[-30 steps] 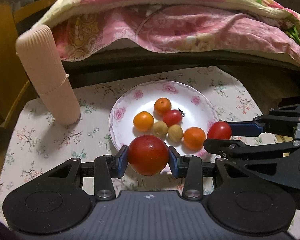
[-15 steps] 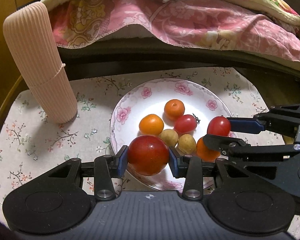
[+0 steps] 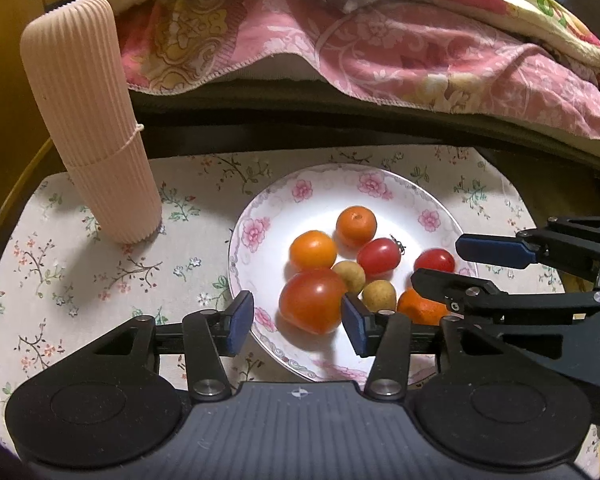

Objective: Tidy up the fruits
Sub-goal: 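Carry both tomatoes to the white plate and open both tools, then withdraw both open tools from the plate toward the last fruits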

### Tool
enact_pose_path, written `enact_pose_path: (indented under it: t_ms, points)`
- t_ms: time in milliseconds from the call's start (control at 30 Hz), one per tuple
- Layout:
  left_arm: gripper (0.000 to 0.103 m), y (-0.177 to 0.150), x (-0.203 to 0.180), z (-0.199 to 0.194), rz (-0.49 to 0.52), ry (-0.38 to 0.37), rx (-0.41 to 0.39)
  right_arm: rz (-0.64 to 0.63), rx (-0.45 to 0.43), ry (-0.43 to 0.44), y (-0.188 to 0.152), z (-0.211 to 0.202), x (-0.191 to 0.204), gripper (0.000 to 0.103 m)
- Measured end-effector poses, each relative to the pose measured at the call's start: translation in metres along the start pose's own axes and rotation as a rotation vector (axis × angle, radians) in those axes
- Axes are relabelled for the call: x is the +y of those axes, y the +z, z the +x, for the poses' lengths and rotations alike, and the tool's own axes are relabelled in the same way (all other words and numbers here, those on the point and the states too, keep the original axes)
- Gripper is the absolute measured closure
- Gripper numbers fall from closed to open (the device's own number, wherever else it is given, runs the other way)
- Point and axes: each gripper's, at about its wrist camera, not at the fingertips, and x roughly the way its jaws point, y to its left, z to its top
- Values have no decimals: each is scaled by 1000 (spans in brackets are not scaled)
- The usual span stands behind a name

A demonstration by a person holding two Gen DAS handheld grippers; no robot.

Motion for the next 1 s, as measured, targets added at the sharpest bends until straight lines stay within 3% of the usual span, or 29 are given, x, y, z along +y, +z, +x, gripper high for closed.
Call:
enact_pose_path:
  t_ms: [533, 1000]
  points:
    - [39, 4, -1, -21, 11, 7, -67, 43, -61, -32, 5, -18, -9, 57]
    - [38, -6, 4, -39, 8, 16, -71, 25, -52, 20, -5, -34, 10, 57]
